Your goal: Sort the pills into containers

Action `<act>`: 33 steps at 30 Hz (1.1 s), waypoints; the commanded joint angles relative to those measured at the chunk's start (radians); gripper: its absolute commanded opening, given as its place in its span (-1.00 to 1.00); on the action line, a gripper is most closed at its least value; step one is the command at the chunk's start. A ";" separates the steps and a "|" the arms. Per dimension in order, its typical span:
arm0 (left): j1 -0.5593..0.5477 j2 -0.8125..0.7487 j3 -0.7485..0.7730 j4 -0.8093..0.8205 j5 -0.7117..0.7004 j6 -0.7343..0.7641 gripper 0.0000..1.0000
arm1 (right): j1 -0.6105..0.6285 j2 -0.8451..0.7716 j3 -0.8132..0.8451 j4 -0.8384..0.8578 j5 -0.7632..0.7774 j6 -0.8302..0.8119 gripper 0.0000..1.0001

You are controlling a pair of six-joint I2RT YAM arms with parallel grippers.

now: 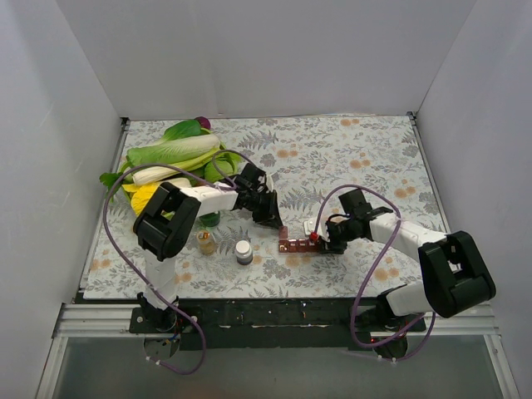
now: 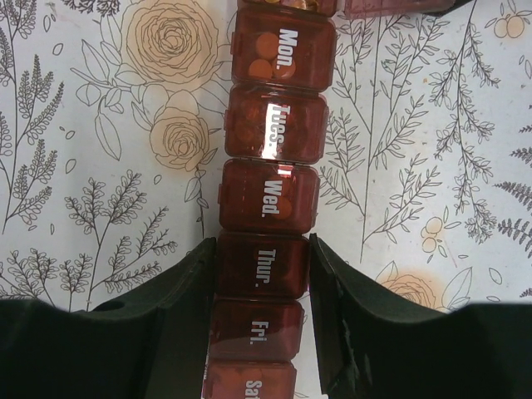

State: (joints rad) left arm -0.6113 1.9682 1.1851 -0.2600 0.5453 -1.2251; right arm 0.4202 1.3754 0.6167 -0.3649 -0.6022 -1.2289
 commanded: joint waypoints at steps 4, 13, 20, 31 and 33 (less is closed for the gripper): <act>-0.016 -0.163 -0.080 0.030 0.137 0.042 -0.95 | 0.006 0.047 0.012 -0.031 0.050 0.023 -0.38; -0.065 -0.180 -0.150 0.013 0.160 0.049 -0.95 | 0.012 0.063 0.017 -0.029 0.065 0.042 -0.40; -0.094 -0.157 -0.119 -0.074 0.055 0.064 -0.95 | 0.017 0.073 0.021 -0.026 0.074 0.052 -0.42; -0.094 -0.324 -0.009 -0.094 -0.051 0.044 -0.96 | 0.017 0.076 0.023 -0.025 0.076 0.058 -0.44; -0.094 -0.325 0.002 -0.123 -0.061 0.055 -0.97 | 0.017 0.076 0.023 -0.025 0.074 0.058 -0.45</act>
State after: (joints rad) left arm -0.7055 1.7107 1.1358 -0.3447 0.5274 -1.1858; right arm 0.4297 1.4139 0.6472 -0.3553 -0.5964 -1.1805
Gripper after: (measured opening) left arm 0.021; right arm 0.513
